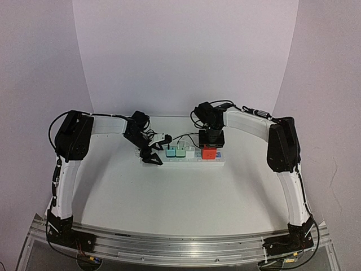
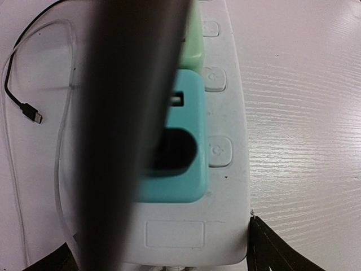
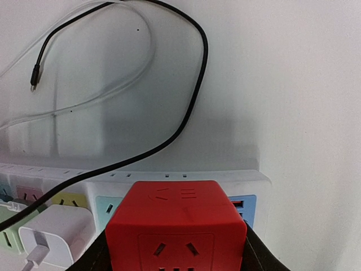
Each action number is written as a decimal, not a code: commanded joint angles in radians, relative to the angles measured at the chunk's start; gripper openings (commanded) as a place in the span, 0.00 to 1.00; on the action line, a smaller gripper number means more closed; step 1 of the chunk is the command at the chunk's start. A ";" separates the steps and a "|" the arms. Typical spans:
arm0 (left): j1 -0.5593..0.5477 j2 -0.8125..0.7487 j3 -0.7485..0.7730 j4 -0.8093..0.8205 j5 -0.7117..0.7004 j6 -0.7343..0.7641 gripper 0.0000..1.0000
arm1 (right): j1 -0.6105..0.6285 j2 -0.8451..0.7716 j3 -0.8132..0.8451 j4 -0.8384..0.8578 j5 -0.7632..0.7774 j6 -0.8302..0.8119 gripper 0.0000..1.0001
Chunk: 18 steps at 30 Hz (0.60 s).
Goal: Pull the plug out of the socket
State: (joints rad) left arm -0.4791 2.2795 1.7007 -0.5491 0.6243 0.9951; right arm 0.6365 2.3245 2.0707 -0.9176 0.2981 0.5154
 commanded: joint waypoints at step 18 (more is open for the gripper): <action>-0.006 0.045 0.061 -0.058 -0.105 -0.017 0.00 | 0.005 -0.050 0.152 -0.057 0.022 -0.032 0.00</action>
State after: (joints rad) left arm -0.4839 2.2925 1.7316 -0.5593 0.5963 0.9870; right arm 0.6350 2.3245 2.1448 -0.9752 0.3163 0.4976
